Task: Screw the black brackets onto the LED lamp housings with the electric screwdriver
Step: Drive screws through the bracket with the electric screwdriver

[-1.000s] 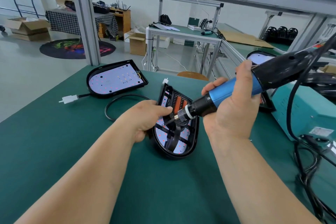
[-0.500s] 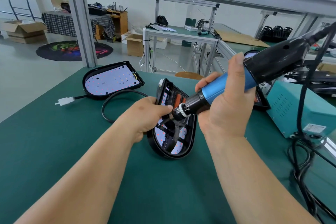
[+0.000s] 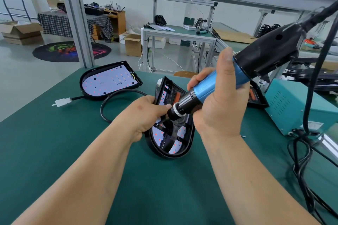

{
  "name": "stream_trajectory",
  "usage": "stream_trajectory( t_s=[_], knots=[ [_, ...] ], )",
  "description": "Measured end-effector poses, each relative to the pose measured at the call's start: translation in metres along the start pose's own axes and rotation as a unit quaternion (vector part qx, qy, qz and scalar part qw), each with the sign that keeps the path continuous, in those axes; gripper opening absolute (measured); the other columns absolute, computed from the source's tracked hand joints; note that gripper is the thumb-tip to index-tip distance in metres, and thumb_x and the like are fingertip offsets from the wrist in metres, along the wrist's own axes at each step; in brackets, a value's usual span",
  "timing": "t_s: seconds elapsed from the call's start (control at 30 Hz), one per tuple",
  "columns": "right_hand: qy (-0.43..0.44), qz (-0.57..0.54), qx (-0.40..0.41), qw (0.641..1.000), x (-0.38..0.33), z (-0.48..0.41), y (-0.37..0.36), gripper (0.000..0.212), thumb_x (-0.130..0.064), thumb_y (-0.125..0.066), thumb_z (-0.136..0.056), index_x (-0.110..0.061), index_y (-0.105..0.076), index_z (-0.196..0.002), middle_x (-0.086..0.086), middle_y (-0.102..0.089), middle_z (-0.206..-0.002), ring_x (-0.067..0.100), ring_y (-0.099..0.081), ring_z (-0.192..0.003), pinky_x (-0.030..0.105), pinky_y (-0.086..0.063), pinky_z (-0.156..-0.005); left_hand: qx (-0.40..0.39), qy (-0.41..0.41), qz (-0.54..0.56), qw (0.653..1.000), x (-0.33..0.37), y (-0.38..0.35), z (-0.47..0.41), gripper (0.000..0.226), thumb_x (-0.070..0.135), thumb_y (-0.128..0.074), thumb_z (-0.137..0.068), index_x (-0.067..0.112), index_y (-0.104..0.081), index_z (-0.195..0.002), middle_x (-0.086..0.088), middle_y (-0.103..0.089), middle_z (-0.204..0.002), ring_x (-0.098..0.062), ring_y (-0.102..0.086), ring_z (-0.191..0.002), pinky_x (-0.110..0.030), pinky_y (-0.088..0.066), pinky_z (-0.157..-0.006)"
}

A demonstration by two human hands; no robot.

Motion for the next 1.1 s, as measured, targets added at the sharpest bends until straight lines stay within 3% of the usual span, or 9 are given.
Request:
stream_trajectory(
  t_s=[0.23,0.33,0.43,0.57,0.7,0.9,0.97,1.1],
  knots=[
    [0.010,0.020,-0.032,0.999,0.0037,0.0019,-0.0003,0.036,-0.045,-0.067,-0.078,-0.014,-0.048,-0.078,0.001,-0.052,-0.052,0.021,-0.053,-0.046,0.032,-0.044,-0.056,-0.002,0.004,0.006,1.000,-0.0005,-0.0013,-0.0006,0.016,0.009,-0.066,-0.092,-0.002,-0.066,-0.104,-0.015,-0.071,-0.086,-0.028,-0.065,-0.079,-0.057,-0.050,-0.098],
    [0.013,0.023,-0.043,0.999,0.0038,0.0018,-0.0003,0.039,-0.044,-0.067,-0.079,-0.011,-0.047,-0.081,0.002,-0.052,-0.053,0.022,-0.053,-0.047,0.032,-0.045,-0.055,-0.004,0.006,0.002,1.000,-0.0001,-0.0023,0.0001,0.008,0.006,-0.065,-0.091,-0.001,-0.067,-0.096,-0.015,-0.070,-0.081,-0.027,-0.063,-0.077,-0.057,-0.051,-0.097],
    [0.006,0.021,-0.037,0.999,0.0047,0.0020,0.0011,0.042,-0.044,-0.068,-0.077,-0.009,-0.046,-0.085,0.003,-0.052,-0.054,0.023,-0.053,-0.048,0.032,-0.045,-0.056,-0.001,0.015,0.001,1.000,-0.0007,-0.0018,0.0007,0.011,0.007,-0.064,-0.092,-0.001,-0.067,-0.099,-0.021,-0.073,-0.091,-0.036,-0.069,-0.087,-0.058,-0.050,-0.098],
    [0.001,0.011,-0.016,1.000,0.0056,0.0021,0.0026,0.034,-0.041,-0.069,-0.079,-0.016,-0.049,-0.085,0.000,-0.053,-0.052,0.019,-0.053,-0.047,0.034,-0.044,-0.058,0.006,0.022,0.010,1.000,-0.0028,-0.0012,-0.0011,0.019,0.010,-0.065,-0.093,-0.002,-0.067,-0.108,-0.026,-0.072,-0.104,-0.046,-0.067,-0.105,-0.058,-0.050,-0.099],
    [-0.005,0.004,0.000,1.000,0.0057,0.0003,0.0040,0.025,-0.035,-0.065,-0.087,-0.016,-0.049,-0.085,-0.002,-0.053,-0.050,0.017,-0.053,-0.046,0.035,-0.044,-0.058,0.011,0.021,0.016,1.000,-0.0038,-0.0009,-0.0020,0.019,0.012,-0.066,-0.094,-0.001,-0.068,-0.106,-0.026,-0.072,-0.103,-0.046,-0.066,-0.105,-0.058,-0.049,-0.099],
    [-0.005,0.005,0.011,1.000,0.0062,0.0000,0.0030,0.032,-0.034,-0.065,-0.086,-0.008,-0.047,-0.091,0.001,-0.051,-0.052,0.020,-0.052,-0.046,0.031,-0.047,-0.054,0.011,0.023,0.021,0.999,-0.0047,-0.0008,-0.0032,0.012,0.011,-0.066,-0.093,0.002,-0.069,-0.100,-0.025,-0.073,-0.099,-0.042,-0.070,-0.095,-0.057,-0.052,-0.095],
    [-0.010,0.003,0.019,1.000,0.0064,0.0003,0.0039,0.028,-0.035,-0.065,-0.086,-0.012,-0.050,-0.089,0.001,-0.051,-0.053,0.019,-0.052,-0.046,0.030,-0.047,-0.054,0.011,0.021,0.022,0.999,-0.0053,-0.0008,-0.0037,0.008,0.011,-0.066,-0.094,0.004,-0.069,-0.096,-0.024,-0.074,-0.096,-0.038,-0.071,-0.088,-0.057,-0.053,-0.094],
    [-0.024,-0.007,0.026,0.999,0.0049,-0.0009,0.0053,0.020,-0.036,-0.065,-0.086,-0.020,-0.054,-0.086,0.001,-0.052,-0.053,0.018,-0.052,-0.048,0.030,-0.049,-0.054,0.009,0.014,0.020,1.000,-0.0063,-0.0004,-0.0058,0.013,0.014,-0.066,-0.094,0.003,-0.068,-0.101,-0.021,-0.075,-0.093,-0.041,-0.071,-0.092,-0.055,-0.053,-0.095]
  ],
)
Point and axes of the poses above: each hand's wrist, its own z-axis away from the middle knuckle, its own y-axis out of the back of the hand, x = y × z, the point moved 2 cm from there along -z, towards the middle knuckle
